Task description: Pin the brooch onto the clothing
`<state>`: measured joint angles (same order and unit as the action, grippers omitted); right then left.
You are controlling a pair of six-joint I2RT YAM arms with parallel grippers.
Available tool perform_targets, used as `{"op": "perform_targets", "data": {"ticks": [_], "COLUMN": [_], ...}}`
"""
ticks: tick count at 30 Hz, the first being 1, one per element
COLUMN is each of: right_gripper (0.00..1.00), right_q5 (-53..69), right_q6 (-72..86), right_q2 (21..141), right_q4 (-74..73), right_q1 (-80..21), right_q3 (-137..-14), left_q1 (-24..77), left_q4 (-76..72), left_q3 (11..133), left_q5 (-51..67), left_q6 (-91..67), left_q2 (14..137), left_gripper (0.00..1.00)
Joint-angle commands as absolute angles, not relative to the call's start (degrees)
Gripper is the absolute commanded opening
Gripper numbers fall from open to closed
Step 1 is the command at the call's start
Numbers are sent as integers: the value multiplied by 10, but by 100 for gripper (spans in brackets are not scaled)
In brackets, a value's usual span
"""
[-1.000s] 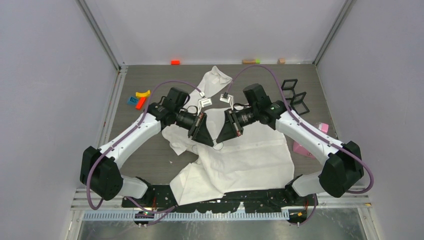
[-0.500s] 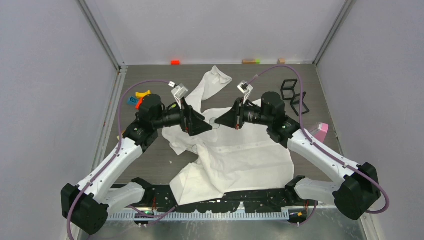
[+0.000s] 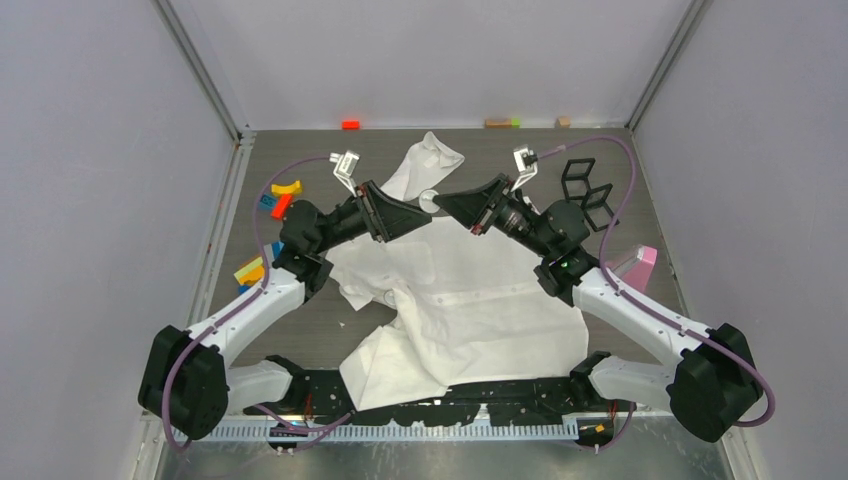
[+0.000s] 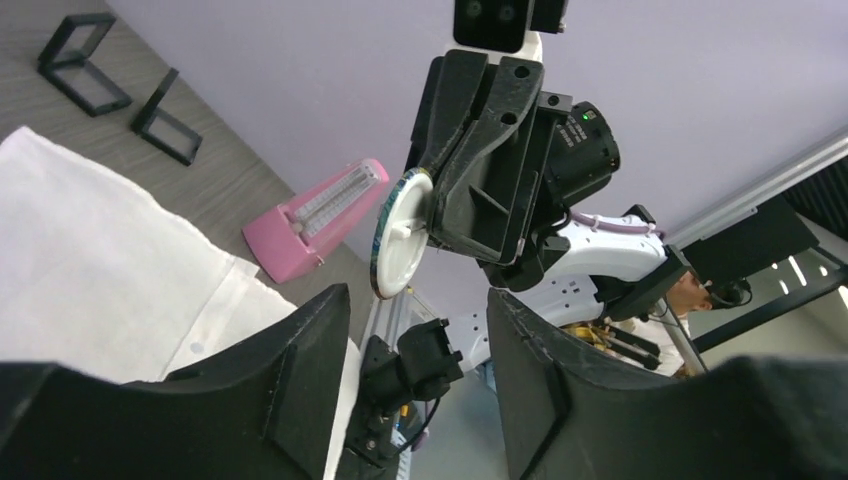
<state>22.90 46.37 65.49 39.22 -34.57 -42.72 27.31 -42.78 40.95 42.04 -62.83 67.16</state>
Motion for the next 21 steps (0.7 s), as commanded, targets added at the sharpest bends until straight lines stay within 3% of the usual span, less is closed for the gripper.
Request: {"op": "perform_targets", "data": {"ticks": [1, 8, 17, 21], "right_gripper": [1, 1, 1, 1], "right_q5": [209, 232, 255, 258], "right_q6": [484, 495, 503, 506], "right_q2": [646, 655, 664, 666], "right_q4": [479, 483, 490, 489], "right_q1": [-350, -350, -350, -350], "right_q3": [-439, -447, -454, -453], "left_q1": [273, 273, 273, 273], "left_q4": [-538, -538, -535, -535], "left_q3": [411, 415, 421, 422], "left_q5": [422, 422, 423, 427], "left_q6": [-679, -680, -684, -684], "left_q2": [673, 675, 686, 691], "left_gripper": [51, 33, 20, 6]}}
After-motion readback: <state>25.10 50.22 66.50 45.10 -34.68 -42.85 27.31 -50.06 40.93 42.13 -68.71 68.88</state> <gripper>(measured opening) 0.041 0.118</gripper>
